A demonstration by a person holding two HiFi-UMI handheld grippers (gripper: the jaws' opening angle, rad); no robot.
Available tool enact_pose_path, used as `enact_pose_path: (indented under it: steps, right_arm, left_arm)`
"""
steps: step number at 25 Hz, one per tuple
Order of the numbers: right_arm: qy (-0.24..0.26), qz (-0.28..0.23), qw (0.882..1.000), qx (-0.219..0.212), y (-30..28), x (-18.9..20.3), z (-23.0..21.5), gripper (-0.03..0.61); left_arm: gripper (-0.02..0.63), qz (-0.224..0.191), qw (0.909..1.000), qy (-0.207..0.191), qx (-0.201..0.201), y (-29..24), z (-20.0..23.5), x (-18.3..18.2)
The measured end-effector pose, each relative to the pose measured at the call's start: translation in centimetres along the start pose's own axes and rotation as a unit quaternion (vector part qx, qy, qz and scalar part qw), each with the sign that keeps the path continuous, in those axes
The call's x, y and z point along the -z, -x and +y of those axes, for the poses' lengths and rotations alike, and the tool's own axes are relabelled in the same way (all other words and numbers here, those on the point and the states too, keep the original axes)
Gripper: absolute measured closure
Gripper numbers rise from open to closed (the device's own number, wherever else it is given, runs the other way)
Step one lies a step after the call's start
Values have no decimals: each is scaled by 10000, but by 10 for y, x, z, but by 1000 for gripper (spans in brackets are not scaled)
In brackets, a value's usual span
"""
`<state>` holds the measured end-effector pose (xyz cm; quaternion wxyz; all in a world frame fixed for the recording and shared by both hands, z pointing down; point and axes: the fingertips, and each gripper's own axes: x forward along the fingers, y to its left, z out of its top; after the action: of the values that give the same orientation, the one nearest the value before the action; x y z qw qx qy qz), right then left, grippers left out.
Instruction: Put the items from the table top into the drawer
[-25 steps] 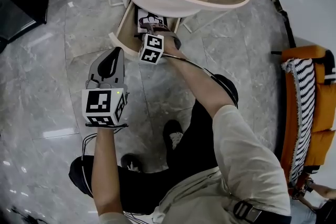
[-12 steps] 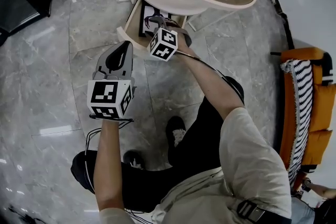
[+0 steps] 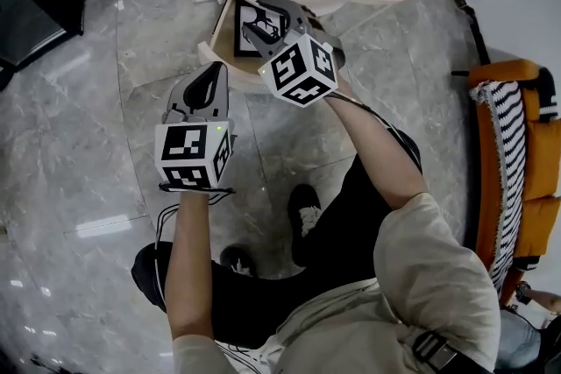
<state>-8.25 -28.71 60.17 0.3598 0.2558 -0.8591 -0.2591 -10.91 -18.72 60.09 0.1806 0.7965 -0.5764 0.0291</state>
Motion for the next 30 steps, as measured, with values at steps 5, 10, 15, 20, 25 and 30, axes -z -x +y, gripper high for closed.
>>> enact_pose_path:
  steps: [5, 10, 15, 20, 25, 30]
  right_arm:
    - [-532, -739, 9946, 497, 51, -56, -54, 387]
    - [-1527, -1563, 9715, 921, 86, -81, -134, 387]
    - [-2147, -1510, 9595, 1021, 80, -51, -191, 387]
    - [-1669, -1029, 9801, 307, 60, -45, -205, 370]
    - [-1999, -1003, 9745, -209, 39, -37, -208, 301]
    - [-2230, -990, 9684, -507, 21, -23, -208, 284]
  left_arm:
    - [591, -200, 9995, -122, 211, 0, -16, -19]
    - [591, -209, 9990, -330, 205, 0, -15, -28]
    - [592, -68, 9991, -392, 153, -2, -12, -22]
    - [591, -352, 9985, -362, 198, -2, -11, -37]
    - [591, -500, 9984, -229, 151, -9, -9, -43]
    - [591, -239, 9985, -481, 129, -14, -19, -31]
